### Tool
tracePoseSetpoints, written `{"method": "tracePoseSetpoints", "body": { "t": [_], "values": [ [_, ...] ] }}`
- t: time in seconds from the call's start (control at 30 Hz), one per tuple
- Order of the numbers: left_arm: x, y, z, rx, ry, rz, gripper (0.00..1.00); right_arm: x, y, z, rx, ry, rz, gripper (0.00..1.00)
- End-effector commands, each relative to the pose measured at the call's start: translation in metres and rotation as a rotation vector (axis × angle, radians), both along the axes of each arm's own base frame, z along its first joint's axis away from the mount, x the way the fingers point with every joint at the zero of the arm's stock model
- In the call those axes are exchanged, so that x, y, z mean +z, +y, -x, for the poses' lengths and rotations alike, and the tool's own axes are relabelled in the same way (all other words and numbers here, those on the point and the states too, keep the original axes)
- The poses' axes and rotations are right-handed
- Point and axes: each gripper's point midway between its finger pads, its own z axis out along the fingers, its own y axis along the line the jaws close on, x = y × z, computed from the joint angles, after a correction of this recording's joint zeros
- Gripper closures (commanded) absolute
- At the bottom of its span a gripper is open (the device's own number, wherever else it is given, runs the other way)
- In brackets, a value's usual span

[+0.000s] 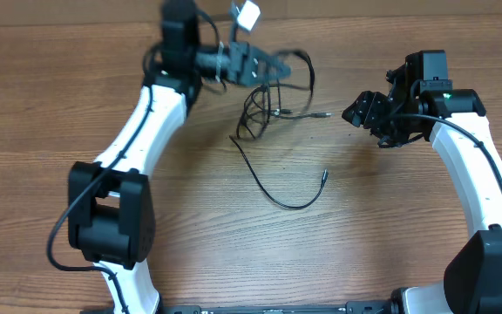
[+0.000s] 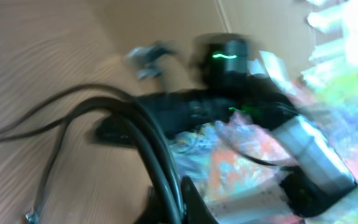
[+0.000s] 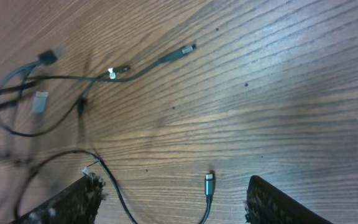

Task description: Untangle cables

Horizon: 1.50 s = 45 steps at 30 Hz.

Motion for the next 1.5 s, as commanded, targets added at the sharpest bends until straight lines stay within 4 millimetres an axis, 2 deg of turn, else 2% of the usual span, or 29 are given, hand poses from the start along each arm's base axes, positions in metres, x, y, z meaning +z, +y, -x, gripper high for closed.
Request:
{"method": "tracePoseSetpoints", "body": {
  "t": [0.0, 0.07, 0.13, 0.23, 0.27, 0.33, 0.4, 0.47, 0.53, 0.57, 0.63, 0.8, 1.0, 1.17, 1.27, 1.33, 1.4, 1.43, 1.47],
  "values": [
    [-0.079, 0.015, -0.044, 0.358, -0.117, -0.39, 0.96, -0.001, 0.0, 0.0, 0.012, -0.007, 0.009, 0.27],
    [-0.108, 0.03, -0.049, 0.438, -0.111, -0.562, 0.96, -0.001, 0.0, 0.0, 0.012, -0.006, 0.009, 0.27],
    [-0.126, 0.039, -0.041, 0.437, -0.117, -0.687, 0.96, -0.001, 0.0, 0.0, 0.011, -0.007, 0.008, 0.26],
    [-0.137, 0.057, -0.037, 0.452, -0.135, -0.849, 0.96, -0.001, 0.0, -0.001, 0.013, -0.012, 0.009, 0.23],
    [-0.139, 0.073, -0.037, 0.478, -0.154, -0.968, 0.96, 0.0, 0.0, -0.003, 0.013, -0.018, 0.008, 0.22],
    [-0.133, 0.092, -0.038, 0.505, -0.181, -1.105, 0.94, 0.0, 0.0, -0.004, 0.013, -0.022, 0.008, 0.2],
    [-0.105, 0.117, -0.036, 0.536, -0.234, -1.288, 0.85, 0.0, 0.0, -0.004, 0.013, -0.022, 0.008, 0.19],
    [-0.085, 0.125, -0.035, 0.558, -0.249, -1.338, 0.71, 0.0, 0.0, -0.004, 0.013, -0.022, 0.009, 0.19],
    [-0.066, 0.126, -0.032, 0.562, -0.253, -1.335, 0.53, 0.0, 0.0, -0.003, 0.013, -0.021, 0.009, 0.18],
    [-0.058, 0.125, -0.03, 0.554, -0.254, -1.326, 0.35, 0.0, 0.0, -0.003, 0.013, -0.019, 0.008, 0.16],
    [-0.051, 0.124, -0.023, 0.5, -0.28, -1.334, 0.28, -0.001, 0.0, -0.002, 0.013, -0.014, 0.008, 0.15],
    [-0.059, 0.121, -0.017, 0.432, -0.288, -1.342, 0.25, -0.001, 0.0, -0.001, 0.013, -0.009, 0.008, 0.14],
    [-0.1, 0.092, -0.028, 0.347, -0.234, -1.255, 0.27, -0.002, 0.0, 0.001, 0.013, -0.002, 0.009, 0.12],
    [-0.129, 0.084, -0.05, 0.354, -0.243, -1.248, 0.24, -0.002, 0.0, 0.001, 0.013, -0.003, 0.009, 0.12],
    [-0.153, 0.071, -0.068, 0.358, -0.262, -1.224, 0.25, -0.001, 0.0, -0.001, 0.013, -0.009, 0.008, 0.11],
    [-0.16, 0.06, -0.071, 0.332, -0.27, -1.176, 0.28, -0.001, 0.0, -0.001, 0.013, -0.01, 0.008, 0.11],
    [-0.16, 0.047, -0.072, 0.281, -0.31, -1.11, 0.87, -0.001, 0.0, -0.001, 0.013, -0.01, 0.008, 0.11],
    [-0.157, 0.047, -0.075, 0.3, -0.312, -1.108, 0.96, -0.001, 0.0, -0.001, 0.013, -0.01, 0.009, 0.11],
    [-0.151, 0.047, -0.077, 0.316, -0.312, -1.106, 0.96, -0.001, 0.0, -0.001, 0.013, -0.01, 0.009, 0.11]
  ]
}}
